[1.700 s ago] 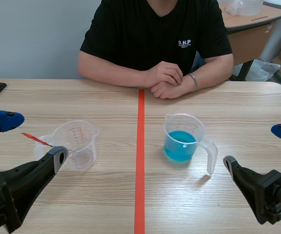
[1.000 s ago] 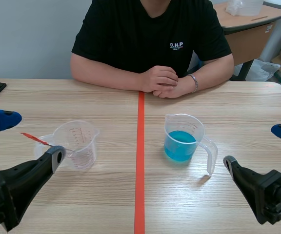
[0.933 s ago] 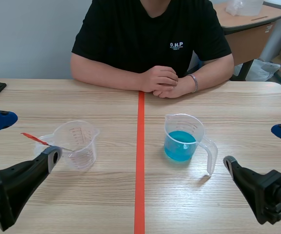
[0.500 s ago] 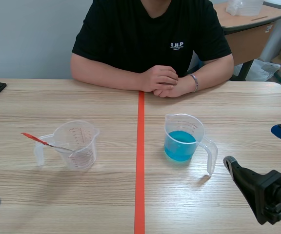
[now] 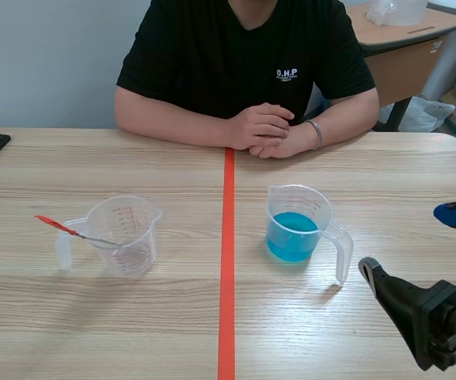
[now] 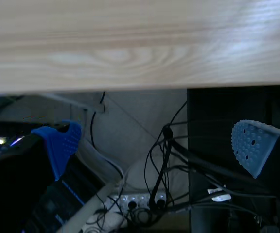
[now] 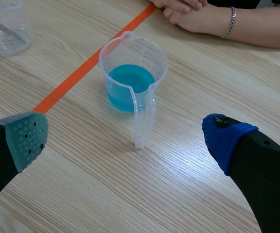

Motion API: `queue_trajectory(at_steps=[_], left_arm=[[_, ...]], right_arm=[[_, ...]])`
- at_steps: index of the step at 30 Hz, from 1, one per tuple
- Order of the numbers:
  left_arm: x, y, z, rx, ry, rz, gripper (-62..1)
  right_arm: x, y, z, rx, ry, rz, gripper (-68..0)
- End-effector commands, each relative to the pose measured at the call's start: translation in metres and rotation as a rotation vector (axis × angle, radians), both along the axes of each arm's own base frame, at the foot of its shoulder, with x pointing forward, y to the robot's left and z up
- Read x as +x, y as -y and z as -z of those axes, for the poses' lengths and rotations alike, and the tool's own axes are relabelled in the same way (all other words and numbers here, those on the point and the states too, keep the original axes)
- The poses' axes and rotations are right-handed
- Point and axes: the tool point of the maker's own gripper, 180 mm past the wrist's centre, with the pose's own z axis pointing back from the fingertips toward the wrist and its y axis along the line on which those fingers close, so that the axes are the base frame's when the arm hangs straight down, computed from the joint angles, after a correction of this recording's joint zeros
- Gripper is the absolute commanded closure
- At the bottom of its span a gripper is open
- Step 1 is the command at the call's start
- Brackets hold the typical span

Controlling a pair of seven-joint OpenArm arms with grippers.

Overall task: Do the redox reaction experiment.
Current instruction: 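Lift the metal plate out of the left beaker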

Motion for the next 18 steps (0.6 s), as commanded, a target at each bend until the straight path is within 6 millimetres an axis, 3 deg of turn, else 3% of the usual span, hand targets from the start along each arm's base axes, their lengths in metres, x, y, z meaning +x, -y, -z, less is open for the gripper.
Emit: queue_trajectory(at_steps=[1,10,18], left_arm=[[-0.003,-0.001,-0.002,0.000,0.007,-0.018,-62.3],[-0.031,-0.005,0.012,-0.007,-0.050,-0.085,-62.3],[-0.035,0.012,0.021,-0.051,-0.069,-0.074,-62.3]], right_arm=[[0.006,-0.005,-0.013,0.004,0.043,-0.028,-67.9],[0.020,-0.014,-0.028,0.016,0.104,-0.080,-67.9],[0.030,-0.054,-0.036,0.017,0.156,-0.205,-67.9]])
